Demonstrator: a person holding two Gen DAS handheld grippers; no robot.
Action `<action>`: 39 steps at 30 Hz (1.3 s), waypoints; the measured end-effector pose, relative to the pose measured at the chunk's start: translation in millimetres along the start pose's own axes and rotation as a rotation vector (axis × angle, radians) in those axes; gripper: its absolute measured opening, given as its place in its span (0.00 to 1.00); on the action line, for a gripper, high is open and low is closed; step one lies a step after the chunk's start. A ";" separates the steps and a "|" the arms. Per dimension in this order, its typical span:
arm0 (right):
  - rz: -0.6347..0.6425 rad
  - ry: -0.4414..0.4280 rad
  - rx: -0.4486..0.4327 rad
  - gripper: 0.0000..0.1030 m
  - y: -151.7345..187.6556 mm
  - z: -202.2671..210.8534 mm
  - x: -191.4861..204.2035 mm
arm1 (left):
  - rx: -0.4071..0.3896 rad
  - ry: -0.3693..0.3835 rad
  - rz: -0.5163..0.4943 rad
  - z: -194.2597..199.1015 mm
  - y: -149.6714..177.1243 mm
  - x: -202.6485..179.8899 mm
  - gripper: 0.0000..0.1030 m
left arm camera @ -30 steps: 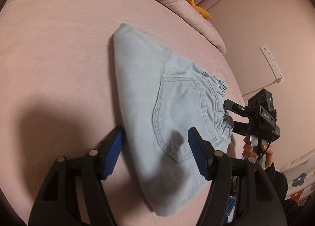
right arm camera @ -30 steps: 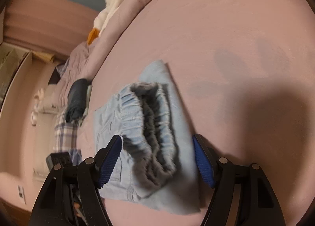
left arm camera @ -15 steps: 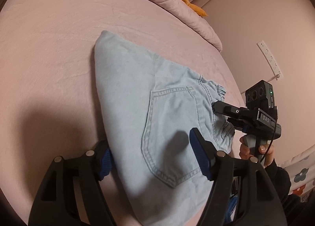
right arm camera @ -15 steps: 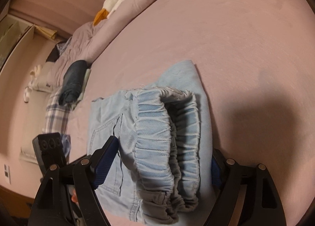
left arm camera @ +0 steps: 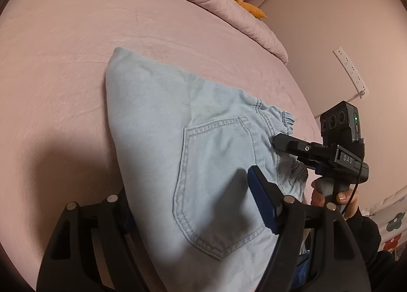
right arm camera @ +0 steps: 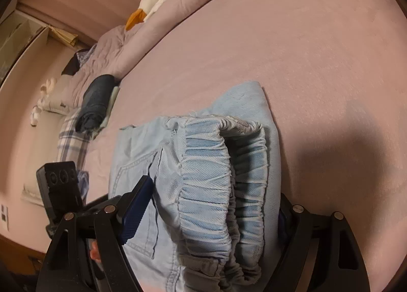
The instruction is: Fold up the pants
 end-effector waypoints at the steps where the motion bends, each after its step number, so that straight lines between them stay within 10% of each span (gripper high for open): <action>1: 0.001 -0.001 -0.001 0.81 -0.1 -0.1 0.0 | 0.000 -0.002 -0.003 -0.7 -0.2 -0.6 0.72; 23: 0.110 0.153 -0.036 0.81 -0.3 -5.2 10.3 | -0.001 -0.093 -0.074 -10.6 -1.7 -10.7 0.72; 39: 0.271 0.382 -0.117 0.57 4.6 4.2 39.4 | -0.041 -0.181 -0.041 -0.1 -4.2 -11.2 0.42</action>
Point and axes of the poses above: each gripper's, at about its wrist camera, not at the fingertips, and z roughly against the way its jaws point, x to its left, y to its underside, the point moved 5 cm from there along -z, roughly the way its jaws point, and after that the axes turned 1 degree about z, right-handed, at the moved point
